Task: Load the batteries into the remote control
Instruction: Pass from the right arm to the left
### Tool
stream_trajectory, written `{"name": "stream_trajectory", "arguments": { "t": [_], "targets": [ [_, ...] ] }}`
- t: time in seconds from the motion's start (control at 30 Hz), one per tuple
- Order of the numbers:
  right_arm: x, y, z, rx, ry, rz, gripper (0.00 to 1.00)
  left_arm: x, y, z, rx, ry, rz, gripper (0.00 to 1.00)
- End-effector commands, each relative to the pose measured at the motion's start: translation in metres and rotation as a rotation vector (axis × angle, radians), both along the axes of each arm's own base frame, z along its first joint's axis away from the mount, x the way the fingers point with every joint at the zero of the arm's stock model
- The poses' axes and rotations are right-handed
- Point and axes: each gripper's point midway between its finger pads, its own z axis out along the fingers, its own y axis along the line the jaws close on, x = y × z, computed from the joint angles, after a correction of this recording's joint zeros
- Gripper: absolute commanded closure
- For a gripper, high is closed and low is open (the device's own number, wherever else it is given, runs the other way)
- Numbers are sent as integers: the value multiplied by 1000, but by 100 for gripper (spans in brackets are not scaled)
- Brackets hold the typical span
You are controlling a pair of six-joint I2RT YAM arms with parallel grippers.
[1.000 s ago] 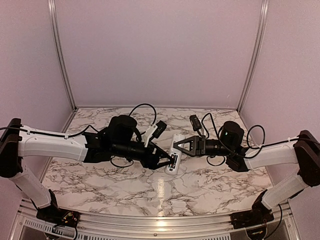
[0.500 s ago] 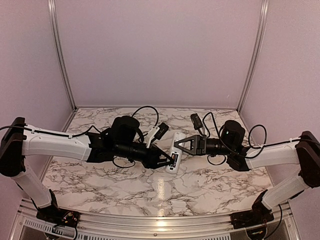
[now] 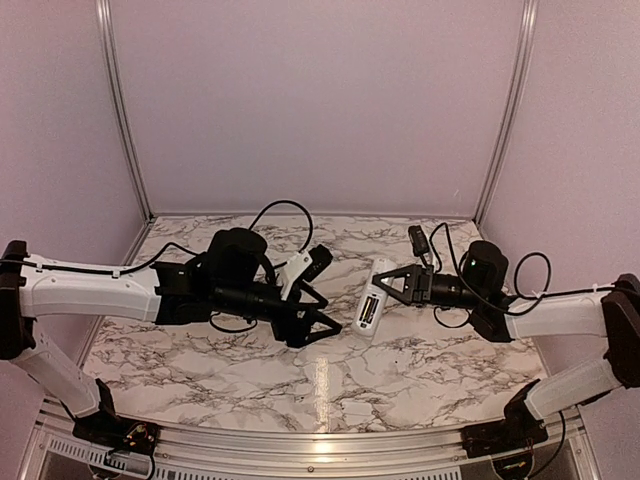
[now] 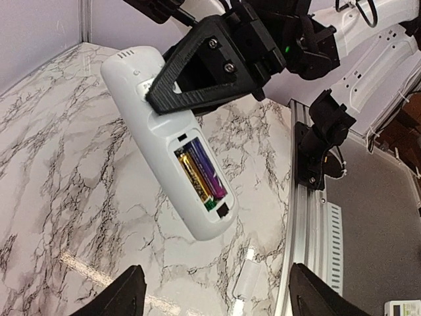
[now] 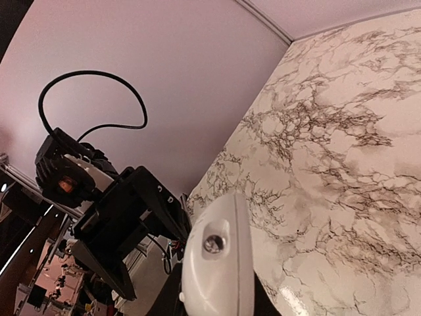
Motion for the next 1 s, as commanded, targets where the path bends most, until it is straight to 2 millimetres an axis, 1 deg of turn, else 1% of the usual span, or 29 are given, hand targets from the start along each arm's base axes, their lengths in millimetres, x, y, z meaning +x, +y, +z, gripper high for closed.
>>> {"name": "stream_trajectory", "arguments": {
  "t": [0.0, 0.03, 0.1, 0.17, 0.23, 0.3, 0.33, 0.43, 0.53, 0.57, 0.6, 0.73, 0.8, 0.9, 0.97],
  "targets": [
    [10, -23, -7, -46, -13, -64, 100, -24, 15, -45, 199, -137, -87, 24],
    [11, -26, -10, -55, -9, -74, 100, -26, 14, -53, 230, -157, -92, 25],
    [11, -30, -17, -75, 4, -88, 100, -21, 11, -63, 261, -169, -60, 26],
    [12, -31, -23, -85, 24, -96, 100, -11, 3, -58, 229, -153, 0, 25],
    [14, -33, -28, -89, 48, -119, 100, 0, -8, -46, 154, -110, 80, 23],
    [16, -35, -33, -93, 73, -144, 100, 6, -20, -40, 116, -84, 132, 18],
    [18, -36, -35, -97, 84, -158, 100, 9, -26, -41, 121, -84, 162, 16],
    [20, -35, -40, -108, 102, -183, 100, 24, -39, -44, 159, -81, 260, 14],
    [19, -31, -41, -111, 109, -187, 100, 28, -52, -46, 172, -47, 290, 10],
    [19, -29, -42, -113, 111, -190, 100, 26, -55, -48, 183, -47, 286, 8],
    [18, -27, -43, -114, 115, -187, 100, 27, -58, -45, 181, -51, 287, 8],
    [16, -18, -42, -106, 115, -176, 100, 32, -72, -46, 188, -45, 289, 8],
    [16, -14, -40, -101, 114, -171, 100, 34, -77, -53, 205, -36, 292, 10],
    [15, -10, -36, -94, 106, -167, 100, 40, -77, -65, 249, -35, 320, 13],
    [13, -7, -34, -90, 103, -160, 100, 44, -76, -69, 261, -38, 339, 16]
  ]
}}
